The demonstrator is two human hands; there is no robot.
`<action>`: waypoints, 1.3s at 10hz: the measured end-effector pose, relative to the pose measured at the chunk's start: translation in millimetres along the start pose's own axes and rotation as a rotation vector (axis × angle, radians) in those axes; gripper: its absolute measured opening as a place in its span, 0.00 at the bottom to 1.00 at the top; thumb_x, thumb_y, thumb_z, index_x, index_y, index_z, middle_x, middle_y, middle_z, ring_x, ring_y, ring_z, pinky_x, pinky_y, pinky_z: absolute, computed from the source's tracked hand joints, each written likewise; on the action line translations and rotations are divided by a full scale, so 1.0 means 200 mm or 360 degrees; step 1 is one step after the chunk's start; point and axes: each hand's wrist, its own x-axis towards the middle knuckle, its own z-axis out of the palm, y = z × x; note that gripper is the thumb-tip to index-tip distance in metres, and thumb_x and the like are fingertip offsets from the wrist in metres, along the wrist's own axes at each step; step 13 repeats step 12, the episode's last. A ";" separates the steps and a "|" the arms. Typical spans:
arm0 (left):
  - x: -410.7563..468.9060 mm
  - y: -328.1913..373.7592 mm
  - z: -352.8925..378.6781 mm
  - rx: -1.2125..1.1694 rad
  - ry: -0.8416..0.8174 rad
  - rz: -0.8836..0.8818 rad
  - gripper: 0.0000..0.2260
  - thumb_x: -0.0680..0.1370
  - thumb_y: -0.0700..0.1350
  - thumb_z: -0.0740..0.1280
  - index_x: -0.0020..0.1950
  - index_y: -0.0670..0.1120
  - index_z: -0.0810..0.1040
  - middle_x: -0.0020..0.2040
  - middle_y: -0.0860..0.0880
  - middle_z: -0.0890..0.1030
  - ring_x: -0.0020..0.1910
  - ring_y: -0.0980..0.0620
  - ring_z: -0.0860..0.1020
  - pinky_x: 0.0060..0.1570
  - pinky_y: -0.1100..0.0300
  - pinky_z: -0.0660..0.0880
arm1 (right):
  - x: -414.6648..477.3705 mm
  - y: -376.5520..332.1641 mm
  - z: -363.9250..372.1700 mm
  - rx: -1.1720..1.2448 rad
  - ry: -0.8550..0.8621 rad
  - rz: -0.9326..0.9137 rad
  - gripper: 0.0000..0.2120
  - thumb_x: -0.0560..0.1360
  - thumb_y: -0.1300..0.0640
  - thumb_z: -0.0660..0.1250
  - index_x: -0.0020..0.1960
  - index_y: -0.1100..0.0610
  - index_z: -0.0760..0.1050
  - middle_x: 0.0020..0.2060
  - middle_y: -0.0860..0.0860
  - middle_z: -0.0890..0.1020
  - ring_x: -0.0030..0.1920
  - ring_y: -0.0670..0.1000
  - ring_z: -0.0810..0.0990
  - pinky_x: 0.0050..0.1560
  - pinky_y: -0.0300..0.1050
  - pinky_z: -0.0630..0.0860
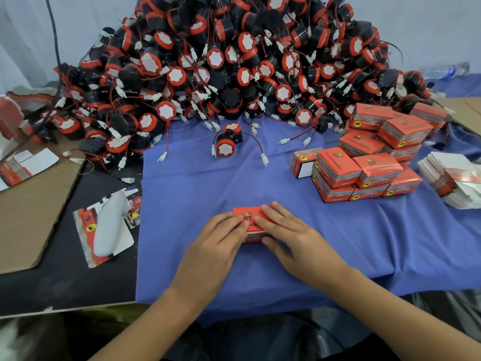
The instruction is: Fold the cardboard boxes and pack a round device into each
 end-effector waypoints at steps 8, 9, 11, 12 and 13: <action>0.87 0.39 0.12 -0.1705 0.0047 -0.0653 0.20 0.82 0.34 0.66 0.72 0.49 0.72 0.65 0.57 0.79 0.63 0.66 0.77 0.60 0.72 0.72 | 0.14 0.11 -0.36 0.0440 0.1312 0.0722 0.27 0.77 0.70 0.65 0.75 0.59 0.71 0.72 0.52 0.73 0.72 0.52 0.74 0.67 0.57 0.76; 1.01 0.40 0.25 -0.1698 -0.0130 -0.0592 0.23 0.83 0.34 0.64 0.77 0.45 0.68 0.70 0.53 0.77 0.67 0.64 0.75 0.65 0.68 0.71 | 0.18 0.21 -0.42 0.0277 0.1290 0.0823 0.28 0.77 0.69 0.64 0.76 0.61 0.69 0.73 0.53 0.71 0.72 0.47 0.70 0.69 0.43 0.72; 1.10 0.41 0.49 -0.1451 -0.0437 -0.0592 0.25 0.85 0.37 0.61 0.81 0.48 0.64 0.82 0.46 0.61 0.83 0.52 0.54 0.79 0.47 0.61 | 0.18 0.32 -0.39 0.0208 0.1156 0.1028 0.30 0.76 0.68 0.65 0.78 0.63 0.66 0.75 0.54 0.68 0.74 0.48 0.66 0.73 0.44 0.67; 1.10 0.42 0.52 -0.1424 -0.0440 -0.0591 0.25 0.85 0.40 0.61 0.82 0.50 0.61 0.84 0.47 0.55 0.83 0.52 0.46 0.80 0.46 0.57 | 0.16 0.33 -0.39 0.0196 0.1144 0.1023 0.30 0.77 0.68 0.65 0.79 0.61 0.65 0.76 0.53 0.68 0.75 0.50 0.67 0.71 0.53 0.71; 1.10 0.42 0.52 -0.1424 -0.0440 -0.0591 0.25 0.85 0.40 0.61 0.82 0.50 0.61 0.84 0.47 0.55 0.83 0.52 0.46 0.80 0.46 0.57 | 0.16 0.33 -0.39 0.0196 0.1144 0.1023 0.30 0.77 0.68 0.65 0.79 0.61 0.65 0.76 0.53 0.68 0.75 0.50 0.67 0.71 0.53 0.71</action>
